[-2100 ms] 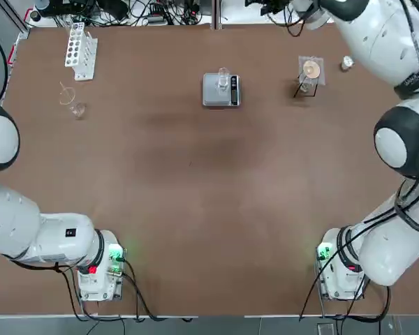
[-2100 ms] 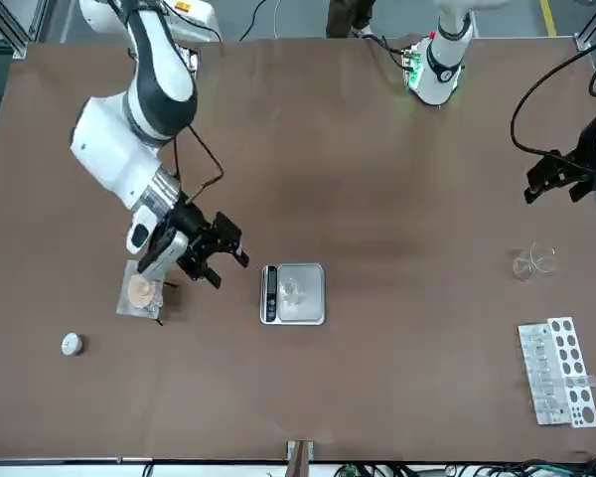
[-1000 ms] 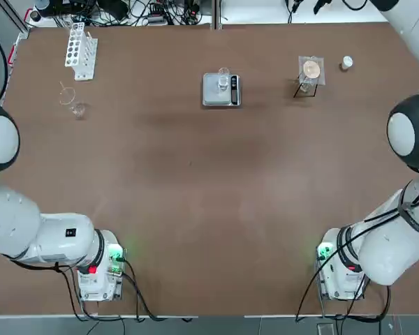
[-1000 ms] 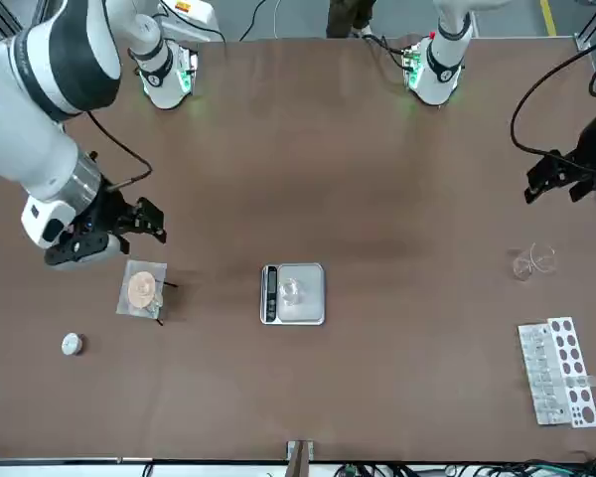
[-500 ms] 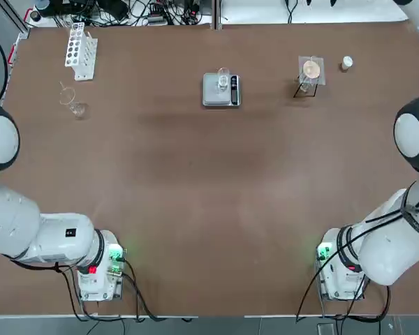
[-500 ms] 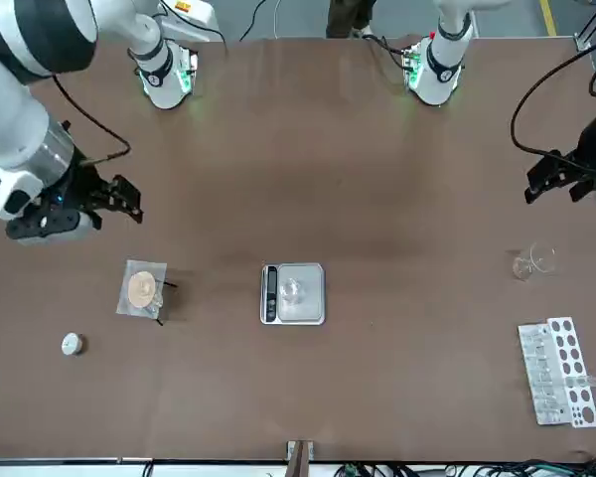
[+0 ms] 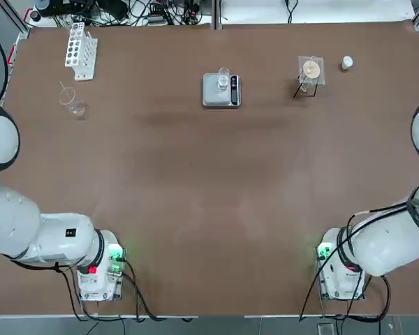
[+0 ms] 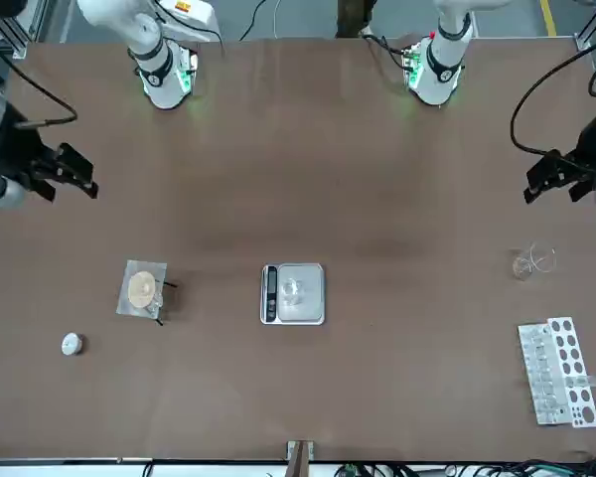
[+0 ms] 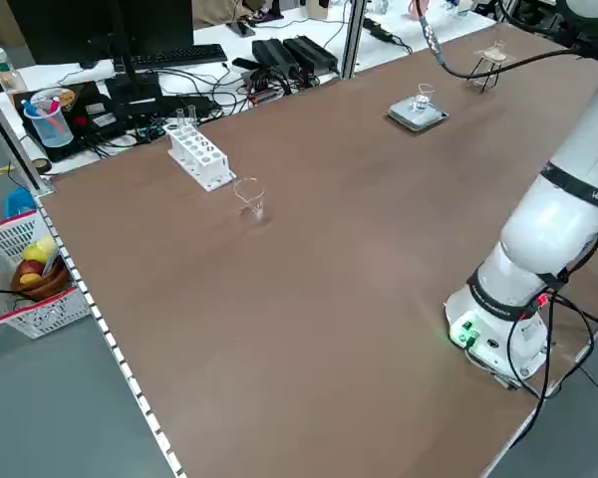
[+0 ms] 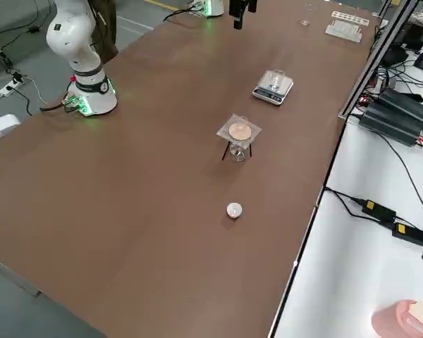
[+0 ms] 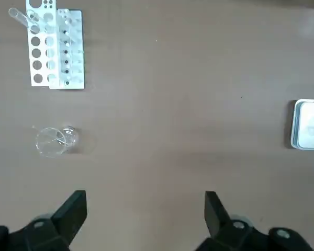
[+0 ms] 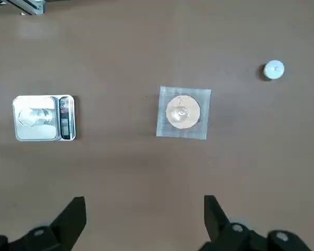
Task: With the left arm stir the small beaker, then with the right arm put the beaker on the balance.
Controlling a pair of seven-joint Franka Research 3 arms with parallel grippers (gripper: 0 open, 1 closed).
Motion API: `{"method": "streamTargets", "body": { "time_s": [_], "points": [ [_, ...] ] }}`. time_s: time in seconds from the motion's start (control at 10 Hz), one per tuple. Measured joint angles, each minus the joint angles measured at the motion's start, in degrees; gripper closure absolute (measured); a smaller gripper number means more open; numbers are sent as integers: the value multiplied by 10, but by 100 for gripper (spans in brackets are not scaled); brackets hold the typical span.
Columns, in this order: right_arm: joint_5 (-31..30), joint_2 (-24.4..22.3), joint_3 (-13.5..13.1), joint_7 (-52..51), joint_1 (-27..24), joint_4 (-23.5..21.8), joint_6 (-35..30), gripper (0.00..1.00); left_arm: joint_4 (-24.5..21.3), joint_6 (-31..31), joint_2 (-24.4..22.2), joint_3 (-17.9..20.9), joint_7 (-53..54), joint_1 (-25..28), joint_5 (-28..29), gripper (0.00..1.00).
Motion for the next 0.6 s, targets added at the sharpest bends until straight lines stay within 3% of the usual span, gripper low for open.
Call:
{"method": "streamTargets", "body": {
  "time_s": [0.3, 0.6],
  "points": [
    [-47, -36, 79, 0, -82, -20, -10, 0, 0, 0, 0, 0, 0, 0, 0, 0],
    [-58, -75, 100, -2, -133, -46, -10, 0, 4, 0, -1, -1, 0, 0, 0, 0]
  ]
}}
